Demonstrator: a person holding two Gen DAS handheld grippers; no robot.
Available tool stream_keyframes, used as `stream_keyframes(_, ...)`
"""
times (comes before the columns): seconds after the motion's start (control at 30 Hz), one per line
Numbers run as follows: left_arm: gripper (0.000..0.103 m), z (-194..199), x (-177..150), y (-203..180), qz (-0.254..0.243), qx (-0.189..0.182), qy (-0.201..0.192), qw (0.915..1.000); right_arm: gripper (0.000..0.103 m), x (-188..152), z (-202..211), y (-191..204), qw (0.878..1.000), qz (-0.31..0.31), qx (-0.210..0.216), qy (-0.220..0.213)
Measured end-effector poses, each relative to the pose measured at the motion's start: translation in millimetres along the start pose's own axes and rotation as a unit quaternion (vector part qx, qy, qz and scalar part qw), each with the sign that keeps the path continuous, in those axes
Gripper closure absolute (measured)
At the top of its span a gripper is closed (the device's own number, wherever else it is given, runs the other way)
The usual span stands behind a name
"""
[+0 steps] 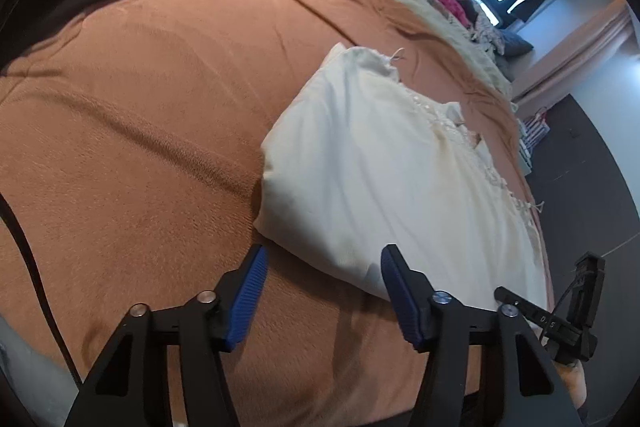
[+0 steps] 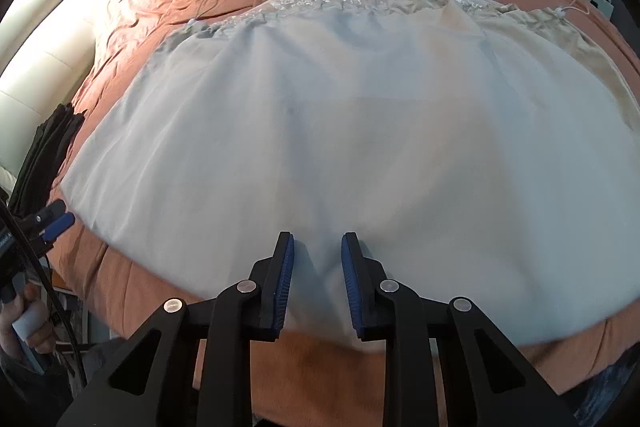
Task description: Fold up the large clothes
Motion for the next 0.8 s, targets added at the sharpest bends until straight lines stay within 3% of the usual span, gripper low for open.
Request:
stream_keyframes(0.3, 0.049, -17.3, 8.1, 11.0, 0.017, 0.020, -0.003, 0.9997, 0.085, 33.9, -46.4, -0.8, 1.000, -0.011, -0.010, 0.000)
stream_keyframes(0.47, 0.053, -19.6, 12.1, 15.8, 0.038, 0.028, -0.012, 0.9988, 0.093, 63.3, -71.5, -8.2, 1.000, -0.021, -0.008, -0.012)
stream_keyframes(0.8, 0.054, -27.0, 19.5, 21.4, 0.067, 0.021, -0.016, 0.9974, 0.097, 115.8, -115.3, -19.7, 0.999, -0.037, -0.015, -0.015)
Point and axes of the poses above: each gripper's, at about its wrist camera, not at the fingertips, and z roughly against the way its jaws point, y to its left, x to its top, the point moved 1 cm from there along -z, roughly the way its jaws point, and after that the axes turned 10 degrees about -y, right-handed, at the moved point
